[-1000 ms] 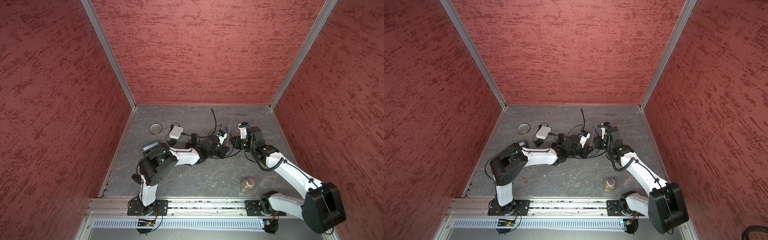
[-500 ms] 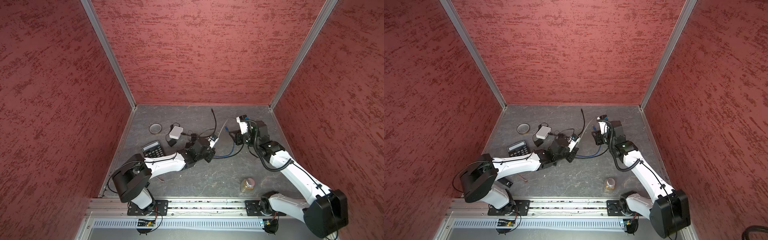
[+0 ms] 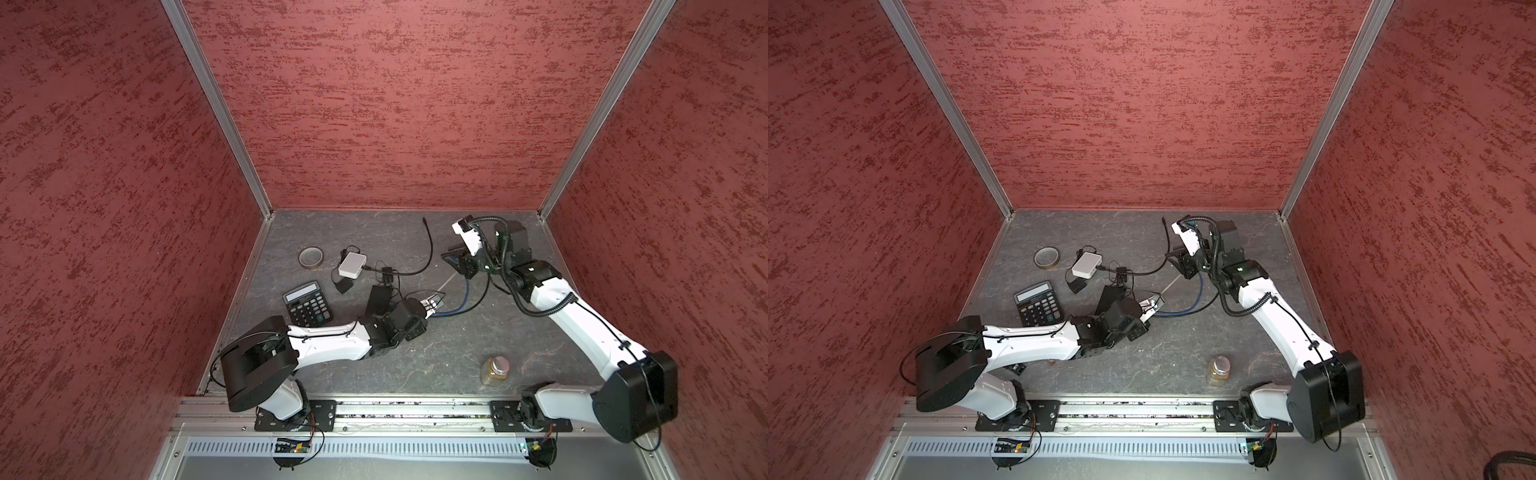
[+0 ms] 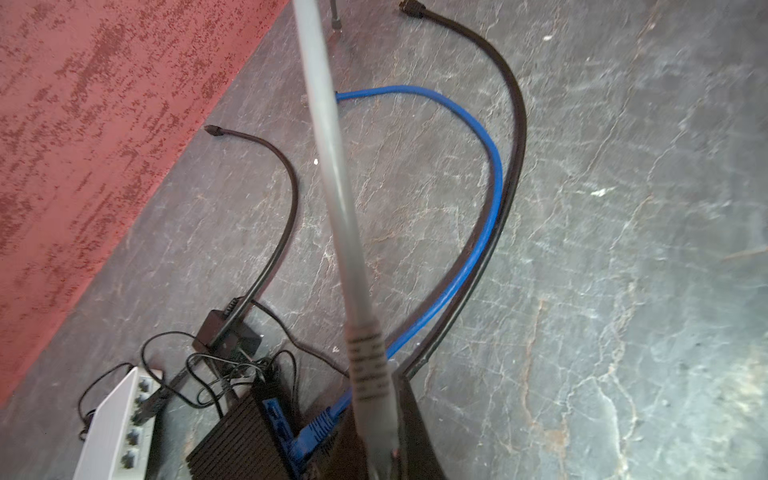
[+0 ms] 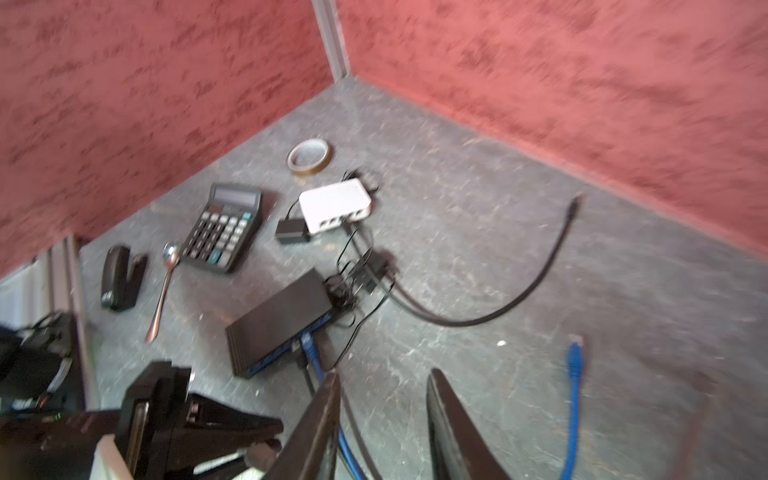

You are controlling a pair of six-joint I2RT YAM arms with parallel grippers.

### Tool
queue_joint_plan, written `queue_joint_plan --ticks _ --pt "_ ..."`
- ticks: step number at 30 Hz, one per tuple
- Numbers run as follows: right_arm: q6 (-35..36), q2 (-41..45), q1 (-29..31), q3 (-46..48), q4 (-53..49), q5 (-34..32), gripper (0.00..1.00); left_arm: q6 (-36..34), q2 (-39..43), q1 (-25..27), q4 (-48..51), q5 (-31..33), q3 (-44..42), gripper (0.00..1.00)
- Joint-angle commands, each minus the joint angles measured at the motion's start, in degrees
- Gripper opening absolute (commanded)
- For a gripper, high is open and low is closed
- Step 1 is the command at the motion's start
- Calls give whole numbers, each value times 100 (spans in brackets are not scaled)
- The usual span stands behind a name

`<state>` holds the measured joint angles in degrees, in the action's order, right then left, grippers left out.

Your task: Insert the plug into the switch port

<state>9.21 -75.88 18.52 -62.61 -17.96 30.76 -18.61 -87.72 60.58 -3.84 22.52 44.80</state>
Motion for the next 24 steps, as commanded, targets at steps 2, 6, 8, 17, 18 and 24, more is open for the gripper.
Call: queue_joint_plan --ticks 2,6,8,17,18,24 --pt "593 -349 -24 34 -445 796 36 -667 -174 90 -106 589 -31 4" --pt "733 -667 -27 43 -869 976 36 -1008 -275 126 -346 838 -48 4" --pt "731 -709 -29 109 -938 1088 36 -1187 -305 127 -519 956 -76 5" --pt "764 -1015 -26 678 -641 1716 39 -1636 -316 78 -1193 1072 -254 7" --pt "805 -1074 -16 703 -643 1775 40 -1661 -324 71 -1198 1057 -252 8" --pt "856 -1373 -7 710 -551 1893 40 -1638 -420 -6 -1298 977 -280 14"
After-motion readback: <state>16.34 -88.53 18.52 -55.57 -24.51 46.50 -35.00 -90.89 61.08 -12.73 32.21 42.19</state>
